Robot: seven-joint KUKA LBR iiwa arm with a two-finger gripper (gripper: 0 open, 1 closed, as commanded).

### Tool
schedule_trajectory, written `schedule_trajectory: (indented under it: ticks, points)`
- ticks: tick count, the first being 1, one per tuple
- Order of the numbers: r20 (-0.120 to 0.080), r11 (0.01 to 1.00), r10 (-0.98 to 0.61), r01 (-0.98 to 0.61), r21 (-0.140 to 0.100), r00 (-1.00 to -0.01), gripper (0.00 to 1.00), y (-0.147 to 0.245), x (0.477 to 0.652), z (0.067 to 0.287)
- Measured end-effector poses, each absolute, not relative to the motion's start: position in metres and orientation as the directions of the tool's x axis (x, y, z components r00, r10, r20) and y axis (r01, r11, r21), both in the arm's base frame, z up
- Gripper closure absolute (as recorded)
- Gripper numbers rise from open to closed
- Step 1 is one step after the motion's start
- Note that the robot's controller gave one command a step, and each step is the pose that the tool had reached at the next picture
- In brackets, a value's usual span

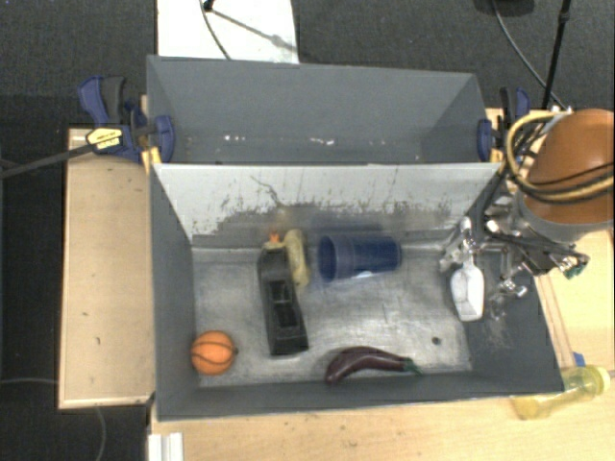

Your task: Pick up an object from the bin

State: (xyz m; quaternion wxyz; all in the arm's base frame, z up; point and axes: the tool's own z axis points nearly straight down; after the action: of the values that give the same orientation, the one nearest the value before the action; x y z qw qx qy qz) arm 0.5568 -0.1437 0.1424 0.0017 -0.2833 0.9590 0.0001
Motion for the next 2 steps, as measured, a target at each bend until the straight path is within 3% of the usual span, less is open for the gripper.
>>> schedule_trajectory:
  ticks: [1, 2]
  points:
    - [-0.02, 0.502, -0.864, -0.865, 0.013, -0.502, 1.0, -0.1377, 0.5773, 0.0755]
    - [-0.02, 0.504, -0.864, -0.864, 0.013, -0.504, 1.0, -0.1377, 0.5773, 0.0756]
